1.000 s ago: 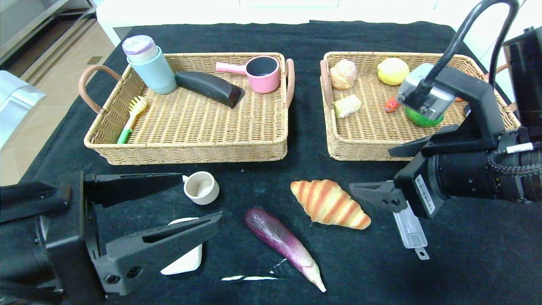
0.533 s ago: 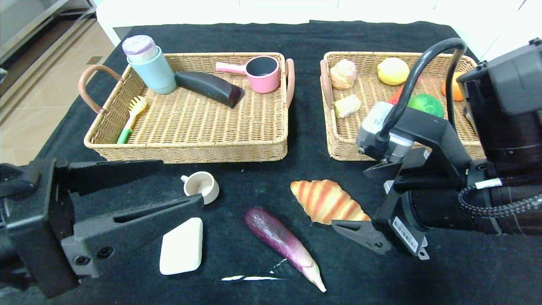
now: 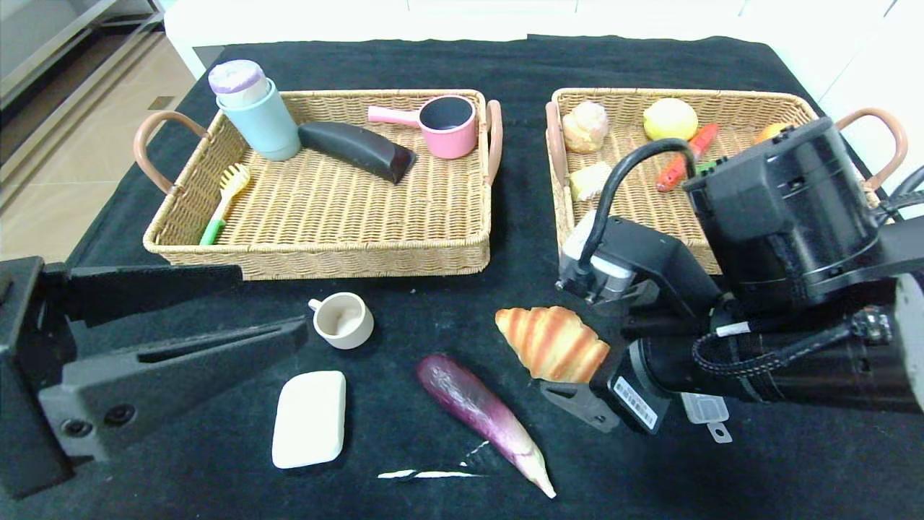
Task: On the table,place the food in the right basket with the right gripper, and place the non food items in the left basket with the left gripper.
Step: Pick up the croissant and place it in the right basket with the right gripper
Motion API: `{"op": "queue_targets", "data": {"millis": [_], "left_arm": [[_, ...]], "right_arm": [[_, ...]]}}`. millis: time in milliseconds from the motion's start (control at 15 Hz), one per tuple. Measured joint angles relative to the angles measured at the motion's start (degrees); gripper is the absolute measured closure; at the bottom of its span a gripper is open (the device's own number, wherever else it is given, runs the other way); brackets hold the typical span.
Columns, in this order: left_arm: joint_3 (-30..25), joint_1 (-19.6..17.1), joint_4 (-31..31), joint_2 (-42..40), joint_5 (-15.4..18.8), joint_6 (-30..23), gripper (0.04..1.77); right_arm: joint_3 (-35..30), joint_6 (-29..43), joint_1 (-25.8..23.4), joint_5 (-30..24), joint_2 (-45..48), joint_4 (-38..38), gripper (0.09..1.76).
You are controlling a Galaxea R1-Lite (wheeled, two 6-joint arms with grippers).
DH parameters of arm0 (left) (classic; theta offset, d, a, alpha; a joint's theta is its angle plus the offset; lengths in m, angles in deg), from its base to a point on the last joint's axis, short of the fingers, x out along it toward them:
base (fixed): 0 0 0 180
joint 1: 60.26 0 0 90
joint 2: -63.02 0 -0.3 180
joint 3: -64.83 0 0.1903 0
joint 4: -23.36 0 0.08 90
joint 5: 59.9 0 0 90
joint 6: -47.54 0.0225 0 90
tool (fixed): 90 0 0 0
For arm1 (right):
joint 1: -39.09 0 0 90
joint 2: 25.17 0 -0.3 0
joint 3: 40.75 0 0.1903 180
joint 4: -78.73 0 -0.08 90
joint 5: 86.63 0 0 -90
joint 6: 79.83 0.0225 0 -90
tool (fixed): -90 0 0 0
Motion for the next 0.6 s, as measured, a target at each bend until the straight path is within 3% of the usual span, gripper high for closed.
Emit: {"op": "queue_targets", "data": {"millis": [200, 600], "left_arm": [[0.1, 0.0, 0.0, -0.6, 0.3, 0.1, 0.09], [0.0, 0.0, 0.1, -0.9, 0.5, 0.1, 0.09]], "right_arm": [[-0.4, -1.8, -0.4, 5.2, -2.5, -4.8, 0.15], [-2.1, -1.6, -0.4, 5.9, -4.7, -6.4, 0.15]]}}
